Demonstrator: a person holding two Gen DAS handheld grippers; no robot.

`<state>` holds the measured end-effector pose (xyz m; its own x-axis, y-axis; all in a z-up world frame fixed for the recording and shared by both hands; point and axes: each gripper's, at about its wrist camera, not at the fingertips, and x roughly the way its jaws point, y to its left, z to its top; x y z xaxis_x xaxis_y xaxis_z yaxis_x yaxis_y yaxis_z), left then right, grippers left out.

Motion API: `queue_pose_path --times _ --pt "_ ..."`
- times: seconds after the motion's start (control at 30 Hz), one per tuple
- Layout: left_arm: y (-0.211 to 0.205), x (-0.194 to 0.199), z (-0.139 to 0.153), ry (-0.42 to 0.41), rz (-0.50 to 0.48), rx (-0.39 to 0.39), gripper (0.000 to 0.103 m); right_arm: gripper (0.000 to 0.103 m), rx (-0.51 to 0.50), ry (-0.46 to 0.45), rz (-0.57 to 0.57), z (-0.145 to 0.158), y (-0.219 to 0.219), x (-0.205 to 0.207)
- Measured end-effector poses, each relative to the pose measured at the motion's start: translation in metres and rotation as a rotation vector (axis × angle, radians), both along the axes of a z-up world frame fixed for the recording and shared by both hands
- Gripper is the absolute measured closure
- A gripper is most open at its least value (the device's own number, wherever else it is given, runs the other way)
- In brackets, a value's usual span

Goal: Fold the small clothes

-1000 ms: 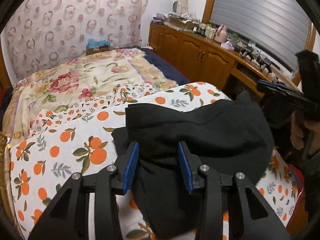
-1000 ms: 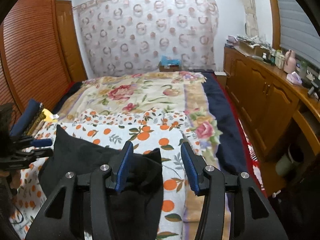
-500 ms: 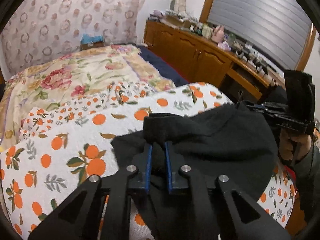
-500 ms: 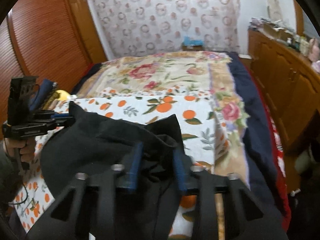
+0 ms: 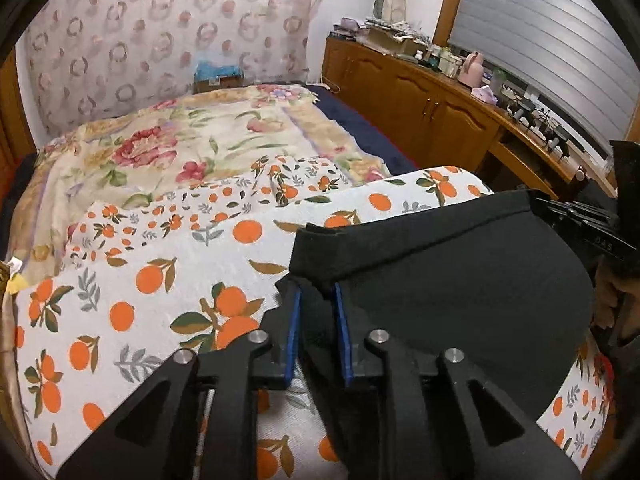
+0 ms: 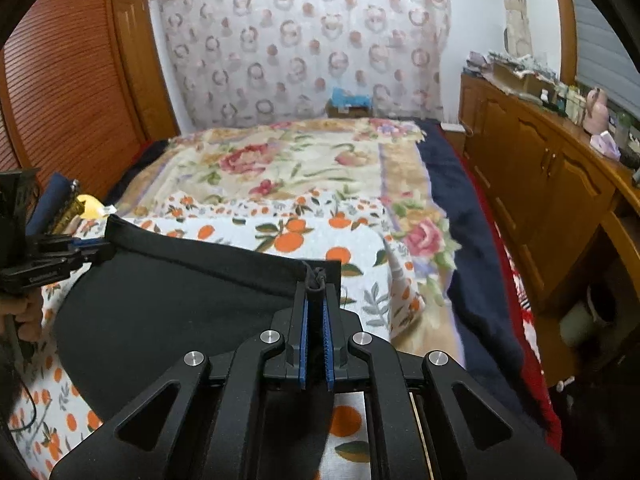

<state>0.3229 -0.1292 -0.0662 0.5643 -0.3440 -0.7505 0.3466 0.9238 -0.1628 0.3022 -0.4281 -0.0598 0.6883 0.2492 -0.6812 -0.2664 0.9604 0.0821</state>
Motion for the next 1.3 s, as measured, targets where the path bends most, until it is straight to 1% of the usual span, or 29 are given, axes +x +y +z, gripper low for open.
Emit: queue_pose_path --times 0.07,0.1,0.13,0.17,0.2,0.23,0.33,0.43,0.53,0.63,0.73,0.77,0.8,0.83,0.87,0.93,0.97,1.0,1.03,1.1,1.17,1.3 --pt "0.001 0.001 -0.001 0.002 0.01 0.01 0.067 0.094 -0.005 -0.006 -0.001 0.001 0.0 -0.002" --pt "0.001 0.003 -0.001 0.008 0.013 0.013 0.065 0.09 -0.007 -0.007 -0.001 0.002 0.0 -0.003" --pt "0.002 0.004 -0.003 0.019 0.009 0.008 0.064 0.082 -0.007 -0.008 0.003 0.003 0.0 -0.004" --pt "0.002 0.005 -0.005 0.026 0.007 0.004 0.062 0.077 -0.007 -0.01 0.005 0.004 0.002 -0.004" --pt "0.003 0.006 -0.006 0.03 0.009 -0.001 0.061 0.066 -0.008 -0.013 0.003 0.005 0.002 -0.004" --pt "0.003 0.006 -0.006 0.031 0.01 -0.002 0.06 0.058 -0.002 -0.013 0.006 0.005 0.003 -0.005" --pt "0.005 0.009 -0.008 0.042 0.008 -0.016 0.058 0.05 -0.007 0.012 0.015 -0.001 0.006 -0.002" --pt "0.008 0.012 -0.01 0.063 0.006 -0.045 0.057 0.046 -0.011 0.057 0.006 -0.015 0.007 0.005" --pt "0.008 0.013 -0.01 0.068 0.004 -0.056 0.057 0.041 0.014 0.095 -0.002 -0.027 0.004 0.01" --pt "0.006 0.013 -0.01 0.065 0.0 -0.049 0.057 0.038 0.047 0.123 -0.004 -0.033 0.0 0.012" --pt "0.003 0.013 -0.01 0.073 -0.016 -0.057 0.057 0.038 0.053 0.127 0.005 -0.033 0.0 0.012" --pt "0.002 0.013 -0.009 0.076 -0.022 -0.059 0.06 0.038 0.05 0.128 0.012 -0.033 0.001 0.011" --pt "0.002 0.013 -0.009 0.079 -0.031 -0.067 0.065 0.038 0.046 0.128 0.02 -0.033 0.002 0.011" --pt "0.001 0.013 -0.009 0.088 -0.048 -0.087 0.076 0.045 0.047 0.13 0.03 -0.032 0.004 0.011" --pt "0.0 0.012 -0.008 0.094 -0.058 -0.1 0.082 0.051 0.059 0.136 0.047 -0.033 0.005 0.01" --pt "-0.005 0.01 -0.005 0.085 -0.08 -0.096 0.091 0.068 0.073 0.15 0.077 -0.033 0.01 0.009" --pt "-0.006 0.007 -0.002 0.076 -0.083 -0.095 0.092 0.073 0.081 0.153 0.093 -0.032 0.011 0.008" --pt "-0.006 0.004 0.002 0.065 -0.085 -0.101 0.093 0.083 0.092 0.155 0.115 -0.031 0.014 0.007" --pt "-0.005 0.0 0.007 0.05 -0.089 -0.112 0.093 0.086 0.09 0.147 0.126 -0.029 0.016 0.004" --pt "-0.002 -0.011 0.021 0.009 -0.083 -0.142 0.093 0.088 0.083 0.123 0.127 -0.024 0.018 -0.002" --pt "0.003 -0.022 0.038 -0.025 -0.082 -0.17 0.093 0.089 0.107 0.085 0.126 -0.014 0.019 -0.011" --pt "0.006 -0.048 0.067 -0.094 -0.081 -0.175 0.093 0.09 0.122 0.01 0.122 0.009 0.024 -0.029"
